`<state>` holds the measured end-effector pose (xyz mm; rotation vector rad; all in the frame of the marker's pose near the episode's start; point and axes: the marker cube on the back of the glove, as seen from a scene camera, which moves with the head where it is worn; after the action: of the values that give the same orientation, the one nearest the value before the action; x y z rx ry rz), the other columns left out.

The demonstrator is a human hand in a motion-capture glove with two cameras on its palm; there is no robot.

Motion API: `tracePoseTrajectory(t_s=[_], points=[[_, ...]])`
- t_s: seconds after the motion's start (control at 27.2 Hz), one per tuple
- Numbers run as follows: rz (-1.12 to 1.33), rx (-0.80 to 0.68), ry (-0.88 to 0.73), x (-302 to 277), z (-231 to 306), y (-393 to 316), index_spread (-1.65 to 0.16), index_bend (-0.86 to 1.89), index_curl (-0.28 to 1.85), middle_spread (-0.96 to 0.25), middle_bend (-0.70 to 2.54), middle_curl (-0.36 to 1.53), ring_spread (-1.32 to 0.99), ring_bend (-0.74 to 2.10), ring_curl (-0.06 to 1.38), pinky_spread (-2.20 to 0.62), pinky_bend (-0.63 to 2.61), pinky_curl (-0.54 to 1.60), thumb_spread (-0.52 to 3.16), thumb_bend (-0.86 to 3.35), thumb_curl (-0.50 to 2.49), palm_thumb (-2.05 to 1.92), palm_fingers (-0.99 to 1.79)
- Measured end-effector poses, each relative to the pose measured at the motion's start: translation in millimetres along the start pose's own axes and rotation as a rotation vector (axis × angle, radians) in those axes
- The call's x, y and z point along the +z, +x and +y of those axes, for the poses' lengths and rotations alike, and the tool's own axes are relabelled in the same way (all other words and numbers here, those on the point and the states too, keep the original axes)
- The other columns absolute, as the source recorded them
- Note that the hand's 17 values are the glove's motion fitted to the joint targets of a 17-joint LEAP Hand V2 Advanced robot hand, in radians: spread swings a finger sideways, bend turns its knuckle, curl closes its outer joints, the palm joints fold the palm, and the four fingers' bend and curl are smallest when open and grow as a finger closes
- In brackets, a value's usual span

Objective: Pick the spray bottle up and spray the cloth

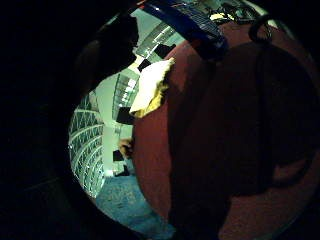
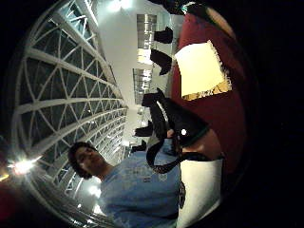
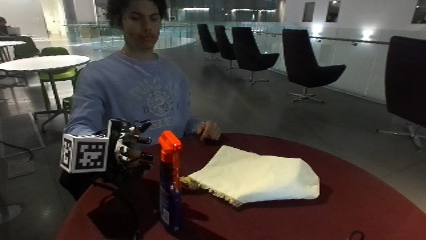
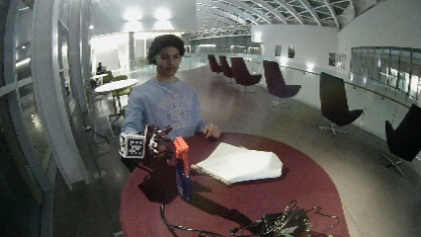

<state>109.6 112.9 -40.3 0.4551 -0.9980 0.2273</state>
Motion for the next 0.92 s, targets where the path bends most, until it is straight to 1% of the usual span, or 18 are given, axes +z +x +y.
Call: tracePoseTrajectory(t_s=[0.18,0.33,0.7,0.92], points=[[-0.013,0.011,0.039,-2.6,-5.4,1.2,-0.4,0.11,0.25,0.01,0.21,0.32,0.05,0.3,0.26,0.21,0.36,0.32,1.15,0.04,0.3,0.59,0.49],[-0.02,0.045,0.101,-7.4,-23.0,4.4,-0.4,0.11,0.24,0.01,0.2,0.33,0.05,0.31,0.27,0.21,0.37,0.33,1.14,0.02,0.31,0.62,0.49],[0.039,0.132,0.223,-13.6,-99.2,28.5,-0.39,0.11,0.23,0.01,0.19,0.34,0.04,0.36,0.29,0.21,0.42,0.35,1.12,0.01,0.35,0.71,0.48],[0.044,0.137,0.264,-5.7,-134.0,42.3,-0.38,0.1,0.22,0.01,0.2,0.35,0.03,0.38,0.3,0.2,0.43,0.36,1.09,-0.01,0.36,0.74,0.49]])
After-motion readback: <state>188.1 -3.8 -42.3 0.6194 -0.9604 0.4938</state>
